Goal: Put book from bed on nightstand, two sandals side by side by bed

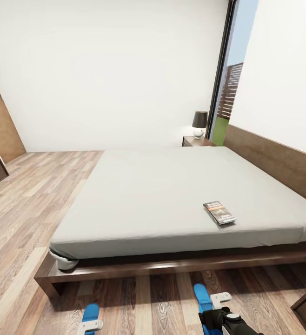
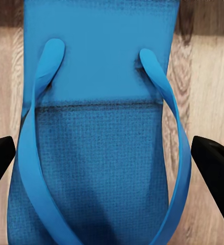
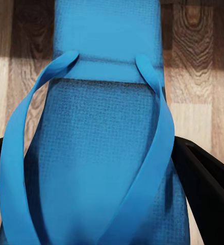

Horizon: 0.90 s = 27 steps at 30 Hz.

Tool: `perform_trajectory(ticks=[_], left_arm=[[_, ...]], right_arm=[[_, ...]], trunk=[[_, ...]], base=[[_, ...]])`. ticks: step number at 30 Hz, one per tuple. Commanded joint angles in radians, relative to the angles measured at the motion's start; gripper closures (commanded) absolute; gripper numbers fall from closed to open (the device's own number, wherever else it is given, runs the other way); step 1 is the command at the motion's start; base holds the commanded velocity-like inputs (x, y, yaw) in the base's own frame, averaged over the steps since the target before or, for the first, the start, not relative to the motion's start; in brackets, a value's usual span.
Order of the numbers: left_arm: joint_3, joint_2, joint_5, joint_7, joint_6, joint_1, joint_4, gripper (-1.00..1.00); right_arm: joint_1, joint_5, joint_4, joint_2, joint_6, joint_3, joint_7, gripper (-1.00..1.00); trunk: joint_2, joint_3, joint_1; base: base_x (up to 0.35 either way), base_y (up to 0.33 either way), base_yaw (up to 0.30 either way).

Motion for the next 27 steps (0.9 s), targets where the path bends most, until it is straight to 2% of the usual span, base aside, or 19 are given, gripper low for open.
perform_trajectory(ticks=[1,14,27], left_arm=[[-0.006,0.000,0.009,0.002,-0.006,-0.001,0.001,1.00],[-0.006,0.000,0.009,0.002,-0.015,-0.001,0.001,1.00],[-0.006,0.000,0.009,0.003,-0.016,-0.001,0.001,1.00]], right_arm=[[0.000,-0.002,-0.002,-0.001,0.006,0.005,0.001,1.00],[0.001,-0.002,-0.002,0.000,0.006,0.006,0.001,1.00],[0.001,-0.002,-0.002,-0.001,0.006,0.006,0.001,1.00]], trunk=[[0.000,-0.001,0.000],[0.000,-0.001,0.000],[0.000,-0.001,0.000]], base=[[0.000,0.000,0.024],[0.000,0.000,0.066],[0.000,0.000,0.227]])
